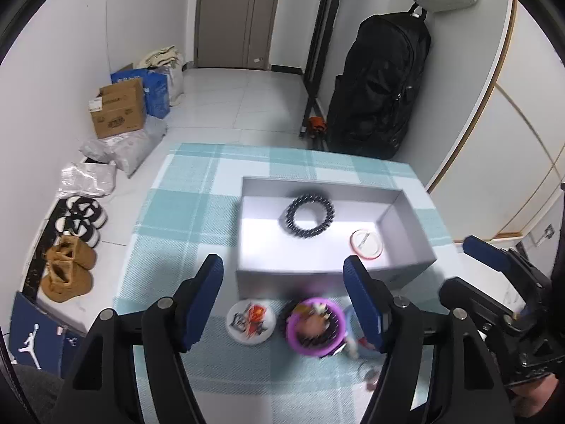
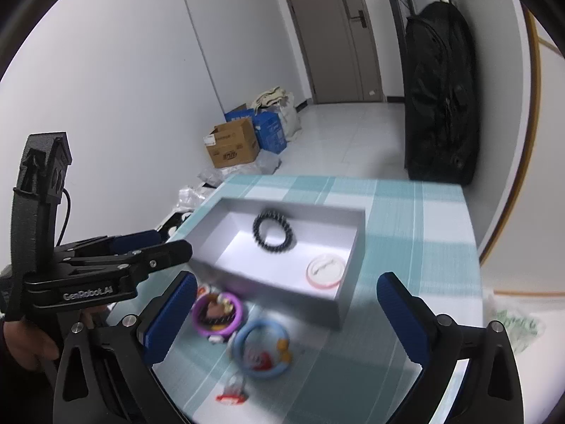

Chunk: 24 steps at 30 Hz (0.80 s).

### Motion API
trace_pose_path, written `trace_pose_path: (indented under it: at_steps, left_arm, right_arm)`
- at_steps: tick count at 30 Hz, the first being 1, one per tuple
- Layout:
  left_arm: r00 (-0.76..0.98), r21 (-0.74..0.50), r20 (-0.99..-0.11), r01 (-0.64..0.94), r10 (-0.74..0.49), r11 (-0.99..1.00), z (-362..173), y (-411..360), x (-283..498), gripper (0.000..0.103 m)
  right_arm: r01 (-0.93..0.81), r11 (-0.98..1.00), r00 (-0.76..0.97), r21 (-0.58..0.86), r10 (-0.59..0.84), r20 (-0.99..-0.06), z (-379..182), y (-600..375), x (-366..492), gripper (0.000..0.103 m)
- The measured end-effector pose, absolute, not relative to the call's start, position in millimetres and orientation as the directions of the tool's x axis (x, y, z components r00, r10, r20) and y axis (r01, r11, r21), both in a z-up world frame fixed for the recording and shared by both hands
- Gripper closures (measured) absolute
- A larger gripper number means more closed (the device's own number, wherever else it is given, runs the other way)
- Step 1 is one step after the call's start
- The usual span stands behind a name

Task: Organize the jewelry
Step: 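Grasp the red pacifier charm with the right tool while the left tool approaches the flag badge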

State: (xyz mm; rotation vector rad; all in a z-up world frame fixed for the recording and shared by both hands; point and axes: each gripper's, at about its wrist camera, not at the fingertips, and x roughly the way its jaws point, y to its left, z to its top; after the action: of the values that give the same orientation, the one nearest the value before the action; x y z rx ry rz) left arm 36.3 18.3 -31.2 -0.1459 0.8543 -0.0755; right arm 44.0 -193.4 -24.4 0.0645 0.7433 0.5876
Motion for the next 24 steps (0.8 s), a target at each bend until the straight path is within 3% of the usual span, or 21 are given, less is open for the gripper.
trace_pose_path:
  at_steps: [11,22,24]
  left_arm:
    - [0.638,-0.148,-0.767,-0.065,-0.073,0.987,-43,29,15,0.036]
    - [0.595,-0.122,-0.803,-0.138,-0.016,0.983,-55,47,11,0.036]
    - [0.585,-0.109,-0.811,-0.156,0.003,0.982,-57,51,12,0.036]
  right_arm:
    - [-0.481,0.811,0.451,0.333,0.554,-0.699,-47,-186,17,0.000]
    - [-0.533,0.807,0.369,0.256,0.493,-0.788,-73,-161,-4,0.002]
    - [-0.535,0.808,0.367,0.247,0.486,-0.793,-75,-160,-4,0.007]
